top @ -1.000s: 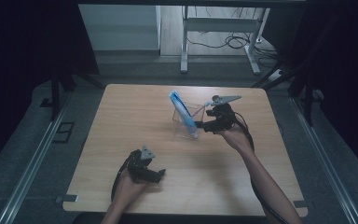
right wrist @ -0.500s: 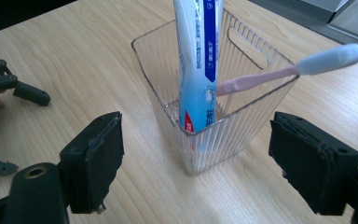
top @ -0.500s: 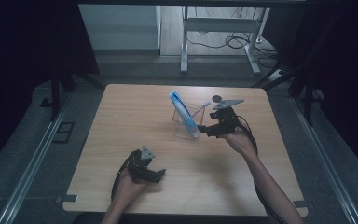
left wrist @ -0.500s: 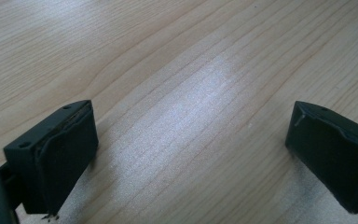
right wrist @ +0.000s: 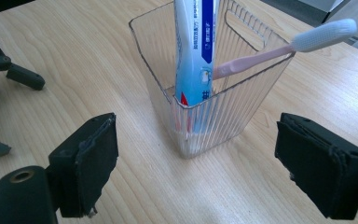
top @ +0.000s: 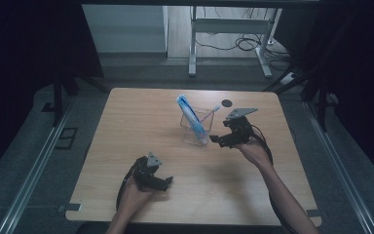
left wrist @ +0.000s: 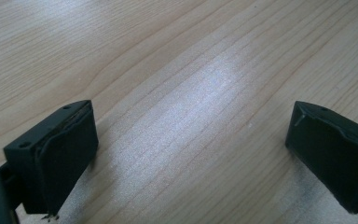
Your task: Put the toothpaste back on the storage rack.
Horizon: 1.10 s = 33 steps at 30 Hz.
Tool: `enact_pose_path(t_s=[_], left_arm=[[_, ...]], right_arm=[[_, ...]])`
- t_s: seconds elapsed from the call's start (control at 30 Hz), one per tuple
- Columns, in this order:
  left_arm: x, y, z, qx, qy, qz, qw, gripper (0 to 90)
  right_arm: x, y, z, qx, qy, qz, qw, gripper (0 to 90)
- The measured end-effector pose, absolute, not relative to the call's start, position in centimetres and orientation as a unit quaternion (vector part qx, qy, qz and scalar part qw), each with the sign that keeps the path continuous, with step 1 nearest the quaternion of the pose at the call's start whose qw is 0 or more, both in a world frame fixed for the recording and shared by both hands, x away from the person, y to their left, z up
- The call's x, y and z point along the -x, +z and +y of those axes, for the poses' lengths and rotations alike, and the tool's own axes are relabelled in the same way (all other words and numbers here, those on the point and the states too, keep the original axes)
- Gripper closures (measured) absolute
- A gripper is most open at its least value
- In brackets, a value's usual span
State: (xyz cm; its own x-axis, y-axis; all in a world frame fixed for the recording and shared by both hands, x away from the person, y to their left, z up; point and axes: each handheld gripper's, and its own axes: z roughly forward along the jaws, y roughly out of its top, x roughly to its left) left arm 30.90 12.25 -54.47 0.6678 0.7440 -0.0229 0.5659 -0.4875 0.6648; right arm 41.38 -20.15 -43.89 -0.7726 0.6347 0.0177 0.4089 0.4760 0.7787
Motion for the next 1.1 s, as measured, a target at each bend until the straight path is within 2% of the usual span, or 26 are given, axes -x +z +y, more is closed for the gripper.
enact_pose_path(t_s=[1.1], left_arm=[[-30.9, -54.5, 12.2, -0.851, 0.136, 0.384, 0.330, 2.3]], right_arm=[[-39.1, -44.8, -21.9, -0.314, 0.415, 0.843, 0.135, 12.9]])
